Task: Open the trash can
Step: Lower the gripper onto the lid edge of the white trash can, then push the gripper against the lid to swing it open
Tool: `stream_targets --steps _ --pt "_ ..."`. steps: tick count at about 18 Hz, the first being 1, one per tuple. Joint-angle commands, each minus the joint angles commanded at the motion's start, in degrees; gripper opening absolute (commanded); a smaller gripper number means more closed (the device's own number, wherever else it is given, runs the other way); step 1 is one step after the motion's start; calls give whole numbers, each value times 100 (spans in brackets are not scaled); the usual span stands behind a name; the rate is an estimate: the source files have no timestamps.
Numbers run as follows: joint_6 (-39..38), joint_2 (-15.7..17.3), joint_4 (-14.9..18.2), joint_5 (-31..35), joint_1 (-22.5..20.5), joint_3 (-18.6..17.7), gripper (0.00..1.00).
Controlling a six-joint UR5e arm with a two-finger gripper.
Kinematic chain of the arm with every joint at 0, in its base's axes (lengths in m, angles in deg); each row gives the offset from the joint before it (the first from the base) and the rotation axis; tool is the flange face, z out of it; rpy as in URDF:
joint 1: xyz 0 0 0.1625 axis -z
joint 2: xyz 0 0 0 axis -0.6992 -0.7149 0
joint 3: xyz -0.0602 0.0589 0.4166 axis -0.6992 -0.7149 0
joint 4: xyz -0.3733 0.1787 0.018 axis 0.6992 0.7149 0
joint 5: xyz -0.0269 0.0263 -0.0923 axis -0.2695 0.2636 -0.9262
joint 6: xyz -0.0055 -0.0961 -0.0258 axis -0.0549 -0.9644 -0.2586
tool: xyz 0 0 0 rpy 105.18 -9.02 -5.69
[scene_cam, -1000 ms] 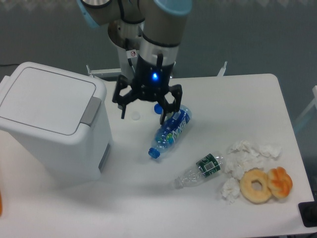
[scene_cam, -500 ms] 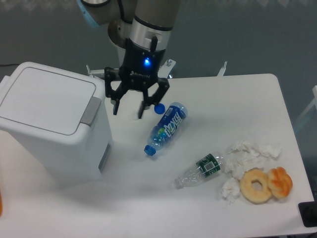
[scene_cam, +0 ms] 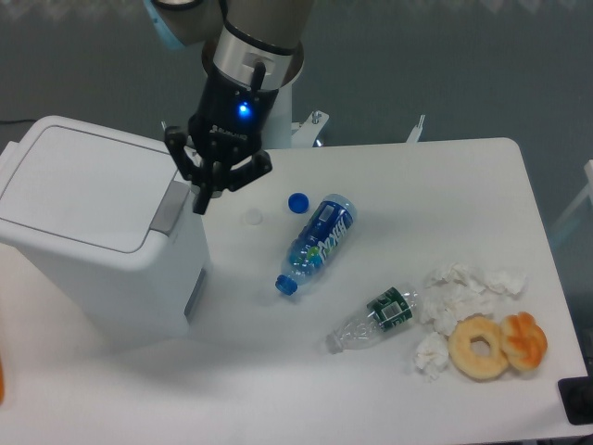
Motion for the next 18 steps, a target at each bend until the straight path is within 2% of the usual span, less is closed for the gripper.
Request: stream_targets --steps 7,18 --pt "18 -9 -175 0 106 -193 5" --pt "18 -62 -237 9 115 -229 6"
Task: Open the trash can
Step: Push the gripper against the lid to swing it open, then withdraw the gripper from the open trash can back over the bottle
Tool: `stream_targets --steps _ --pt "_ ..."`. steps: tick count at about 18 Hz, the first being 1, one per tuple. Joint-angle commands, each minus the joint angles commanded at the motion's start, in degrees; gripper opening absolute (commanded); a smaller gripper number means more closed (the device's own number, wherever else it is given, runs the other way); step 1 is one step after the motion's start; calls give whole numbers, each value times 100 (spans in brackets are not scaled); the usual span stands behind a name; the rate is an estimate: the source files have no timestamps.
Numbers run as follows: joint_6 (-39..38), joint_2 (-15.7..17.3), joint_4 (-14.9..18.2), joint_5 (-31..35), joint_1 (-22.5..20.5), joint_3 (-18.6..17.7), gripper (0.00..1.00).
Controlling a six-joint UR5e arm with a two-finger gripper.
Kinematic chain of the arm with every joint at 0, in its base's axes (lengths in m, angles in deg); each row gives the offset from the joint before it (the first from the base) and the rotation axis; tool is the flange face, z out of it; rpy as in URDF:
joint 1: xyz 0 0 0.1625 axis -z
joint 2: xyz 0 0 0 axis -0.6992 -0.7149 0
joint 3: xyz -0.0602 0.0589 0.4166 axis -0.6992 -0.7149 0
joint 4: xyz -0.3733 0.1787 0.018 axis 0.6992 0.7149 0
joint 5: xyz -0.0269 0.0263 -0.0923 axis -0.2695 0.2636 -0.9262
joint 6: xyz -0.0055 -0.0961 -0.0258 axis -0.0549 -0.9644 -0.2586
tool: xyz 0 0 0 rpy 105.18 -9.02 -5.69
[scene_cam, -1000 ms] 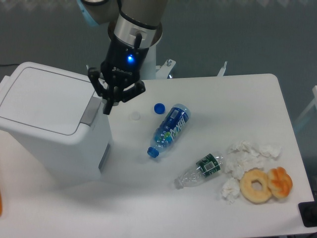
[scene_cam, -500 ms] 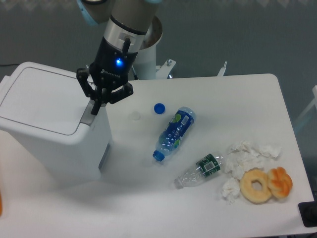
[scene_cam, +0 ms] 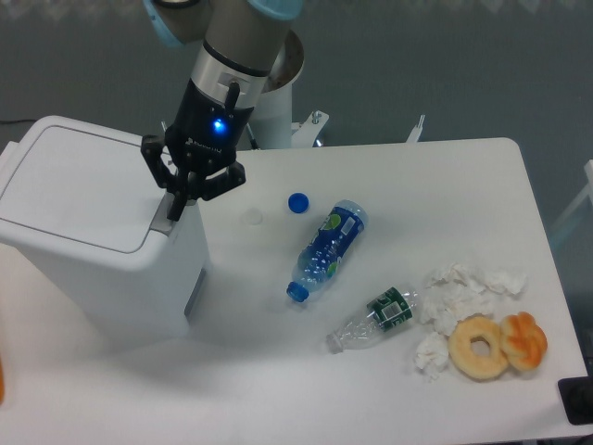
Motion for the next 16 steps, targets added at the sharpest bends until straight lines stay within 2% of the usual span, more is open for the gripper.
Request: stream_targets --steps 6,9,10,11,12,16 --pt "26 9 -9 17 9 -44 6" --pt "-35 9 26 18 0 -18 10" --pt "-35 0 26 17 0 17 28" --pt "8 0 18 9 0 44 68" --pt "26 0 17 0 0 96 100" --pt "166 0 -96 26 -61 184 100"
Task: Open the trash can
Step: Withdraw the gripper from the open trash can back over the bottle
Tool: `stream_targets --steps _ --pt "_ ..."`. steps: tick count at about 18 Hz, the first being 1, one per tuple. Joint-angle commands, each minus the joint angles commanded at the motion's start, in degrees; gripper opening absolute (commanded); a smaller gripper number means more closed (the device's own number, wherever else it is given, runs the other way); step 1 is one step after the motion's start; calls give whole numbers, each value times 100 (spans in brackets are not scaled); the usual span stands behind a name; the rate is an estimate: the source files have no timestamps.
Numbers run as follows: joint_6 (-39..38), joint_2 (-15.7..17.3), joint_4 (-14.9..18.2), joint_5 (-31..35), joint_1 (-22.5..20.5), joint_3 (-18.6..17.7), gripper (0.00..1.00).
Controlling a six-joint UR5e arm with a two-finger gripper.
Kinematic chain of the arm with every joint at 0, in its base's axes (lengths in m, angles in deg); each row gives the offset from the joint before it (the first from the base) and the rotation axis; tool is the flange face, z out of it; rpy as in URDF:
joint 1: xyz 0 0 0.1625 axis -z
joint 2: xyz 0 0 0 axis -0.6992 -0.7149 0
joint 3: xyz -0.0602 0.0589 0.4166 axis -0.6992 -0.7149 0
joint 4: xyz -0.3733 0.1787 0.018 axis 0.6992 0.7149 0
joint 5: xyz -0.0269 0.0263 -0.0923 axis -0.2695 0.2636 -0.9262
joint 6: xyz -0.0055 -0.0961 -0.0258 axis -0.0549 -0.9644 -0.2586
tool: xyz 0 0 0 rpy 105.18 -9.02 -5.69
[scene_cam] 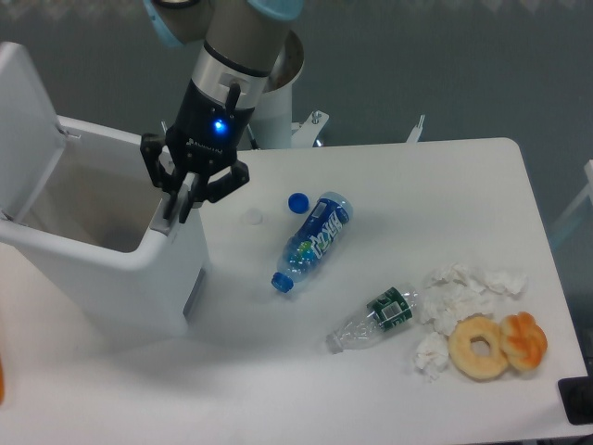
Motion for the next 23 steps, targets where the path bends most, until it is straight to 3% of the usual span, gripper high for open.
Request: stream_targets --steps 5,8,11,14,17,21,23 --pt "649 70 -133 114 -597 9 100" --pt "1475 62 -106 167 -949 -96 100" --pt "2405 -35 -98 649 -1125 -210 100" --pt "3758 -553 -45 1500 -1099 -255 100" --pt "4735 -860 420 2484 -1099 -255 100" --pt "5632 -1370 351 3286 -1186 -106 100" --pt "6063 -1581 202 3331 -1274 70 100"
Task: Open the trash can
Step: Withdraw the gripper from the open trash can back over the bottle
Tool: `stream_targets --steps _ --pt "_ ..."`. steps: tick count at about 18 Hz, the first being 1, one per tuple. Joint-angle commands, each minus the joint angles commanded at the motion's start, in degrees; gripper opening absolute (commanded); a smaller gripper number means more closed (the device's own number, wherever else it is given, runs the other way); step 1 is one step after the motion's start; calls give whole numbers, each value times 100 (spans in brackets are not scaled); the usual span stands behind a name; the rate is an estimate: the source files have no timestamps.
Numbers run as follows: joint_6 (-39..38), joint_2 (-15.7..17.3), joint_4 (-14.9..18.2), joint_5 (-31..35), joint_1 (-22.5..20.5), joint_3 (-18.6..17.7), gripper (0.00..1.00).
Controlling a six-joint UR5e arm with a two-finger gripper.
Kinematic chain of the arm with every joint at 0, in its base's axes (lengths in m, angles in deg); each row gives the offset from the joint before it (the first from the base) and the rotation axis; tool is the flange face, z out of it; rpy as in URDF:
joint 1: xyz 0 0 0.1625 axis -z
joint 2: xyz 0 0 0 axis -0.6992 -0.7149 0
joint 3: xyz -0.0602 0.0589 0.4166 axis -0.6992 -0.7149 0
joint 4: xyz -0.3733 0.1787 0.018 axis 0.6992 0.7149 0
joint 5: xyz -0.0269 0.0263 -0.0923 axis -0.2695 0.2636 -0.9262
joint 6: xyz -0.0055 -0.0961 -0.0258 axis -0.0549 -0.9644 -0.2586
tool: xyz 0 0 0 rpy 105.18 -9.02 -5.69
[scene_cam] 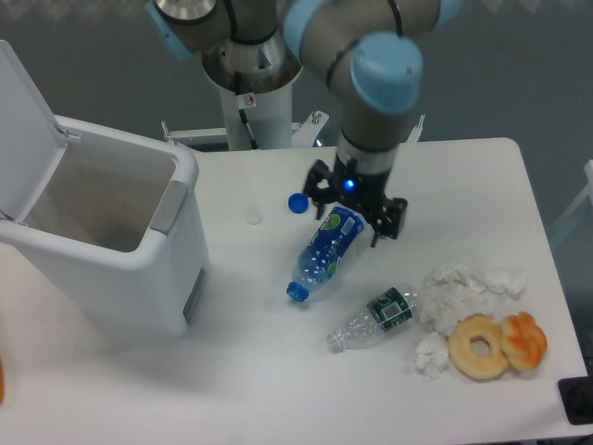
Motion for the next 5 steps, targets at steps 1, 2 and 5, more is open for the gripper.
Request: stream_targets --steps 1,2,5 --pt "133 -114 -97 17 -27 62 100" --pt "169 -220 -219 26 -44 80 100" --pt "178 -387 -554 97 -158 97 100"
